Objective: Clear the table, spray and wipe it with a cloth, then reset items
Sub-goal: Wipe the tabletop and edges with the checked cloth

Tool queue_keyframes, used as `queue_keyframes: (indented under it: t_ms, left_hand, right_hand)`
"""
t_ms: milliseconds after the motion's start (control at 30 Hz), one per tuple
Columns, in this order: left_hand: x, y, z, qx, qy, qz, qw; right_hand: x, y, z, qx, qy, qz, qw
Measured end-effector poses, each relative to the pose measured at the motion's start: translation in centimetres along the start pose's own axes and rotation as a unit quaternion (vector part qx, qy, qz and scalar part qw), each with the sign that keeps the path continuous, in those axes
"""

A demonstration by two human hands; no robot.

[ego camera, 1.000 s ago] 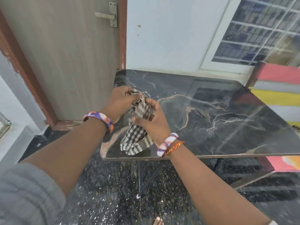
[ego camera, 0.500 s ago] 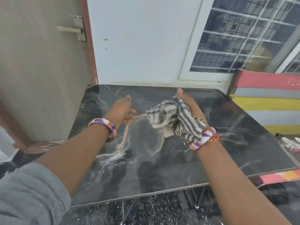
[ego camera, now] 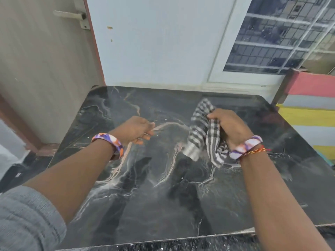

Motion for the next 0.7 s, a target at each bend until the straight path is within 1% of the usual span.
queue_keyframes:
  t_ms: [33, 100, 167, 200, 233, 267, 300, 333, 367, 400, 433, 500, 567, 633, 700]
  left_hand:
    - [-0.5, 0.1, -0.1, 0.006, -0.018, -0.002, 1.0]
    - [-2.1, 0.3, -0.3, 0.02, -0.082, -0.008, 0.996]
    - [-4.1, 1.0, -0.5, 0.015, -0.17, -0.015, 0.985]
    - [-5.0, 1.5, -0.4, 0.001, -0.211, -0.044, 0.977]
    - [-5.6, 2.1, -0.3, -0.013, -0.239, -0.087, 0.967]
    - [-5.8, 2.8, 0.0, -0.025, -0.248, -0.136, 0.959]
    - [-5.7, 3.3, 0.7, -0.037, -0.242, -0.181, 0.952]
    - [-5.5, 3.7, 1.4, -0.039, -0.228, -0.216, 0.949]
    - [-5.3, 3.8, 2.0, -0.037, -0.207, -0.243, 0.947]
    - [-5.2, 3.9, 2.7, -0.04, -0.19, -0.263, 0.945]
    - [-5.3, 4.0, 3.1, -0.039, -0.183, -0.27, 0.944]
    - [-6.1, 4.6, 3.5, -0.04, -0.175, -0.248, 0.952]
    - [-6.7, 5.5, 3.6, -0.043, -0.132, -0.194, 0.971]
    - [-7.2, 6.8, 3.7, -0.038, -0.098, -0.134, 0.985]
    - [-7.7, 8.6, 3.2, -0.053, -0.09, -0.103, 0.989]
  right_hand:
    - [-0.5, 0.6, 0.3, -0.019, -0.008, 0.086, 0.996]
    - [-2.1, 1.3, 0.7, -0.049, -0.034, 0.225, 0.973]
    - [-3.3, 1.8, 1.0, -0.068, -0.049, 0.311, 0.947]
    - [-3.8, 2.1, 1.0, -0.073, -0.048, 0.326, 0.941]
    - [-4.0, 2.7, 1.4, -0.074, -0.04, 0.316, 0.945]
    - [-3.6, 3.2, 1.8, -0.064, -0.016, 0.261, 0.963]
    - [-2.6, 3.5, 2.2, -0.036, 0.006, 0.17, 0.985]
    - [-1.5, 3.2, 2.7, 0.01, 0.036, 0.064, 0.997]
    - [-0.4, 3.0, 2.9, 0.052, 0.064, -0.017, 0.996]
    - [0.3, 2.7, 2.7, 0.08, 0.089, -0.051, 0.991]
    - [0.9, 2.8, 2.5, 0.094, 0.111, -0.036, 0.989]
    - [1.4, 3.9, 2.2, 0.088, 0.129, 0.055, 0.986]
    - [2.0, 5.3, 2.4, 0.045, 0.141, 0.107, 0.983]
    - [2.6, 6.2, 2.8, -0.009, 0.135, 0.116, 0.984]
    - [4.0, 6.0, 3.2, -0.024, 0.146, 0.113, 0.982]
Point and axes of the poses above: each hand's wrist, its own z-axis towards the middle knuckle, its own x-axis out of the back of the hand, y = z × x, the point moved 9 cm from there along z, towards the middle knuckle, and after that the axes turned 15 degrees about x, right-handed, at the moved point
